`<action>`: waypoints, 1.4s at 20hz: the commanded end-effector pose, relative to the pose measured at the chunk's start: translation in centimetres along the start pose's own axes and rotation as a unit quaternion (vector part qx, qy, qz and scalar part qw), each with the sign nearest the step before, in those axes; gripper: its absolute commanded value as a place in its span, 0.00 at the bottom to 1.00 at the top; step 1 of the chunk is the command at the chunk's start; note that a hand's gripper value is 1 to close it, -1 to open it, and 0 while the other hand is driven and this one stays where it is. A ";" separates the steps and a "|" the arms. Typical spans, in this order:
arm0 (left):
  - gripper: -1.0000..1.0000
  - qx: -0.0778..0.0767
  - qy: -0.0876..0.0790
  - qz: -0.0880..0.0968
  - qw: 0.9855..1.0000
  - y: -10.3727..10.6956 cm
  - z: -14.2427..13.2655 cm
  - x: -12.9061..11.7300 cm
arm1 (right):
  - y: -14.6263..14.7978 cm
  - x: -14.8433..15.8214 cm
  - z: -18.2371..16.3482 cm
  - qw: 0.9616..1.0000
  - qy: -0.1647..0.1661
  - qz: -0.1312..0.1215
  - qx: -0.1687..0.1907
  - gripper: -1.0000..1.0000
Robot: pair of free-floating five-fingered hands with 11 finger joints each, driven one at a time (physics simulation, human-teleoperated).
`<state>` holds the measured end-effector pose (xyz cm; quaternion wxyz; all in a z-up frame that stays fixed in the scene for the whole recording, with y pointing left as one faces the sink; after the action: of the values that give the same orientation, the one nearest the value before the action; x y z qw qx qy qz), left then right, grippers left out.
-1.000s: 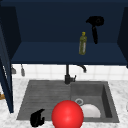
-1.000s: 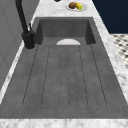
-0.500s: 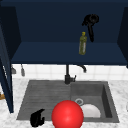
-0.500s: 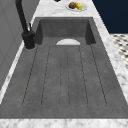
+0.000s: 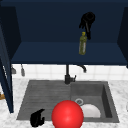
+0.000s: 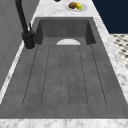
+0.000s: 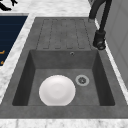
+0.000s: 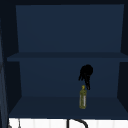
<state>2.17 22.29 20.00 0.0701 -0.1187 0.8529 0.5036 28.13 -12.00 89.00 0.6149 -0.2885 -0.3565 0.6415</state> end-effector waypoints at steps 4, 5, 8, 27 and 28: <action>0.50 0.000 0.000 0.000 1.000 0.0 0.0 0.0 | -2.1 -0.3 -4.0 0.999 -0.019 0.012 0.036 0.00; 0.50 0.000 0.000 0.000 1.000 0.0 0.0 0.0 | -2.4 -0.4 -4.9 0.999 -0.019 0.010 0.037 0.00; 0.50 0.000 0.000 0.000 1.000 0.0 0.0 0.0 | -3.3 -0.6 -7.1 0.999 -0.021 0.006 0.043 0.00; 0.50 0.000 0.000 0.000 1.000 0.0 0.0 0.0 | -5.2 -1.9 -17.6 0.993 -0.054 0.000 0.102 0.00; 0.50 0.000 0.000 0.000 1.000 0.0 0.0 0.0 | -5.3 -2.1 -18.0 0.993 -0.056 -0.001 0.106 0.00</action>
<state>2.17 22.29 20.00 0.0701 -0.1187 0.8529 0.5036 44.79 -12.09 83.17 0.6341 -0.2085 -0.3307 0.6671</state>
